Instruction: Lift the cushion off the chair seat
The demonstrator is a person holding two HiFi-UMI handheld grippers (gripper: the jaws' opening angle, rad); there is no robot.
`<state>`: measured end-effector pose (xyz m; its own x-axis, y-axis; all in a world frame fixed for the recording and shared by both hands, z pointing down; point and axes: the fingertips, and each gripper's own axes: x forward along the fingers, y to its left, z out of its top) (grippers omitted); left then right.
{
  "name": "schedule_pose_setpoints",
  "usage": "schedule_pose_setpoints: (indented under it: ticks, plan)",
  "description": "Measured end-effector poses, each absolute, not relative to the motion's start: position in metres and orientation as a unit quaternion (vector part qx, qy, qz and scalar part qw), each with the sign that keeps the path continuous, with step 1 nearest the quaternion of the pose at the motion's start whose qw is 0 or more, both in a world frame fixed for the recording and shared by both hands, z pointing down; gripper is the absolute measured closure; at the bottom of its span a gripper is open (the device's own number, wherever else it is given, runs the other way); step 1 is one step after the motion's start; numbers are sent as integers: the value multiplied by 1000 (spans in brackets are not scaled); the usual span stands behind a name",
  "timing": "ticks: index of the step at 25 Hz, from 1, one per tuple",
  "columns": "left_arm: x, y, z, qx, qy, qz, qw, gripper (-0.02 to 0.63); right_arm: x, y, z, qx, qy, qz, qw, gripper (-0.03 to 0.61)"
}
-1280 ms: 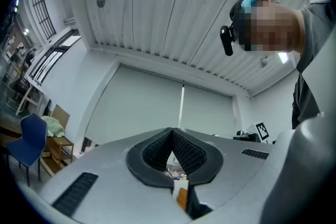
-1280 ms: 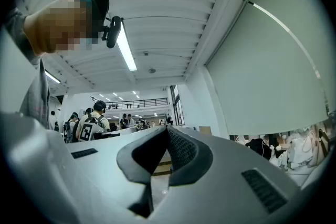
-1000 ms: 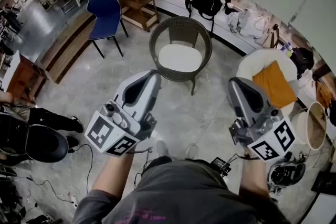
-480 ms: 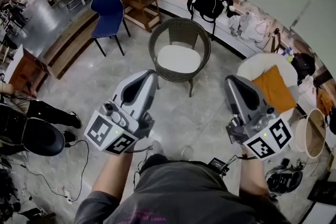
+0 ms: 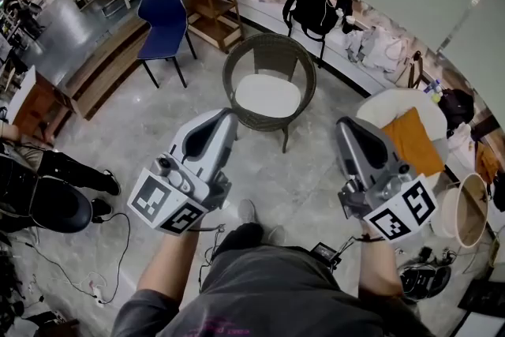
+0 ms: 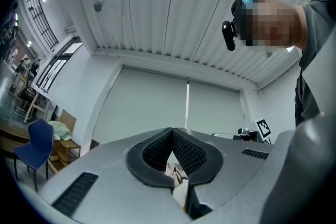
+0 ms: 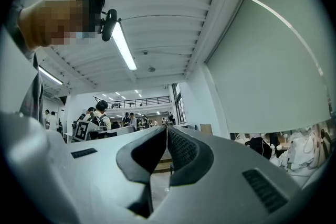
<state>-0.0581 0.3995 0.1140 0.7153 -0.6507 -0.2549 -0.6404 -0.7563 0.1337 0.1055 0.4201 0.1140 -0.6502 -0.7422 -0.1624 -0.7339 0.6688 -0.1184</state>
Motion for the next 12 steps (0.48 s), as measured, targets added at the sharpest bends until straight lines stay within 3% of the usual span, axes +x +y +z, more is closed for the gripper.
schedule_pose_setpoints:
  ticks: [12]
  plan:
    - [-85,305,123,930,-335,-145,33,604,81,333,125,-426,899,-34,98,565]
